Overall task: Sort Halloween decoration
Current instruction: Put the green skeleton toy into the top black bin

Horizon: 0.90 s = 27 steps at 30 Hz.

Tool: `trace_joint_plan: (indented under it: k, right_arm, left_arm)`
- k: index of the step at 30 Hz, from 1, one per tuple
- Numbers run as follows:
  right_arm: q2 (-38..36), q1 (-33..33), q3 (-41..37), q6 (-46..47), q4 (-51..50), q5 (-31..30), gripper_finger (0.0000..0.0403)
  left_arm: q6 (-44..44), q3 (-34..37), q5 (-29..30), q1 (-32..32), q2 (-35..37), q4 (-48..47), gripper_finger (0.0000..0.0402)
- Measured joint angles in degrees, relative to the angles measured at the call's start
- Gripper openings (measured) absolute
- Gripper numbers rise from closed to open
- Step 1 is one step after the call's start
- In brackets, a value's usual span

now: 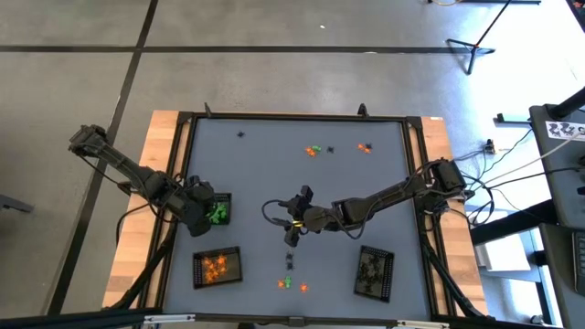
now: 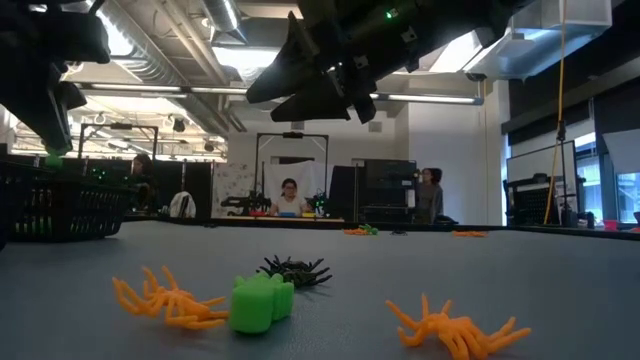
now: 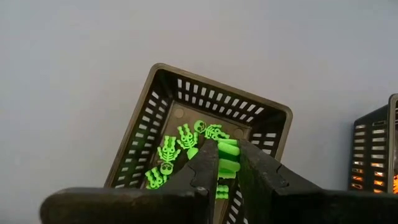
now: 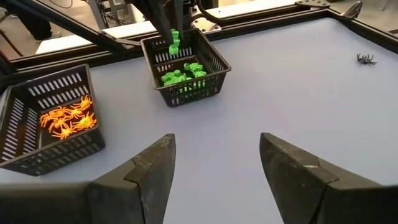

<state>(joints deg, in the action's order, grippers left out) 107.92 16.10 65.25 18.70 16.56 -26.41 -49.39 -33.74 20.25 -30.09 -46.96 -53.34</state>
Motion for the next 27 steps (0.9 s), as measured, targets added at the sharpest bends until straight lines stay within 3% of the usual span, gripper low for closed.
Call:
trace_joint_plan:
  k: [27]
  right_arm:
    - [0.00, 0.00, 0.00, -0.59, -0.17, 0.46, 0.0230]
  left_arm:
    - [0.02, 0.00, 0.01, 0.00, 0.00, 0.02, 0.0044]
